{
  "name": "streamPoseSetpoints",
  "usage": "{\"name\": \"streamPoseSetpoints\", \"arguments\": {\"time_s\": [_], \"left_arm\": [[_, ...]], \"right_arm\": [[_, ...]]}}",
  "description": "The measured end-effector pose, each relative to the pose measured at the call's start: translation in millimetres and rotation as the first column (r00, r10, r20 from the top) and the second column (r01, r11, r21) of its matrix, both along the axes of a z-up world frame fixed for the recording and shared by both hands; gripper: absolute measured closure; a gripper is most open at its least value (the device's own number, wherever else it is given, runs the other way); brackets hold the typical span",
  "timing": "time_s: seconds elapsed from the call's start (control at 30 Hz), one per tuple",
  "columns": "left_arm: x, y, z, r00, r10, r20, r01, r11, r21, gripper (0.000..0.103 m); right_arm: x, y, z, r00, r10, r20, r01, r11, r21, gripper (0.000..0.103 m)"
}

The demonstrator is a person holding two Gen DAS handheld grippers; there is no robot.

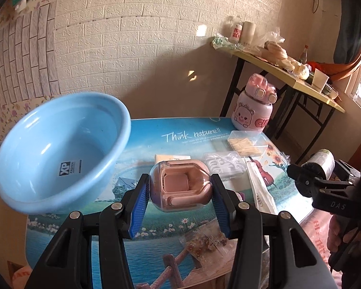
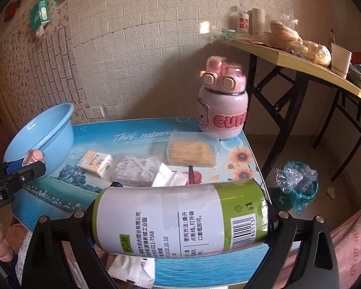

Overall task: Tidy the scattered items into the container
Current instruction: 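Lift and carry the pink case with the left tool while the right tool carries the canister over the basin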

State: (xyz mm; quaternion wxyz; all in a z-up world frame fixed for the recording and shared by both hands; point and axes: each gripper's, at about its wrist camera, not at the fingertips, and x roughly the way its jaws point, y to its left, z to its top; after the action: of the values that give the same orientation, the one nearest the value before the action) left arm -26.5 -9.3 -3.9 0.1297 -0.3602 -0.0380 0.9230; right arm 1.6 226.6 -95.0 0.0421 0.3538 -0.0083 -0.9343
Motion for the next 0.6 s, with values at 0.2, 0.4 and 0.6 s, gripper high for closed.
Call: {"name": "streamPoseSetpoints", "arguments": {"time_s": [0.2, 0.4, 0.6], "left_arm": [[-1, -22, 8, 0.999, 0.031, -0.017, -0.031, 1.000, 0.001, 0.055], [-3, -53, 17, 0.996, 0.078, -0.035, -0.078, 0.997, 0.000, 0.055], [-10, -85, 25, 0.990, 0.128, -0.055, -0.129, 0.992, -0.014, 0.055]], "right_arm": [[-2, -24, 14, 0.999, 0.048, -0.025, -0.047, 0.999, 0.015, 0.006], [-10, -44, 26, 0.995, 0.086, -0.041, -0.085, 0.996, 0.021, 0.006], [-21, -77, 40, 0.988, 0.147, -0.056, -0.145, 0.989, 0.039, 0.006]]}}
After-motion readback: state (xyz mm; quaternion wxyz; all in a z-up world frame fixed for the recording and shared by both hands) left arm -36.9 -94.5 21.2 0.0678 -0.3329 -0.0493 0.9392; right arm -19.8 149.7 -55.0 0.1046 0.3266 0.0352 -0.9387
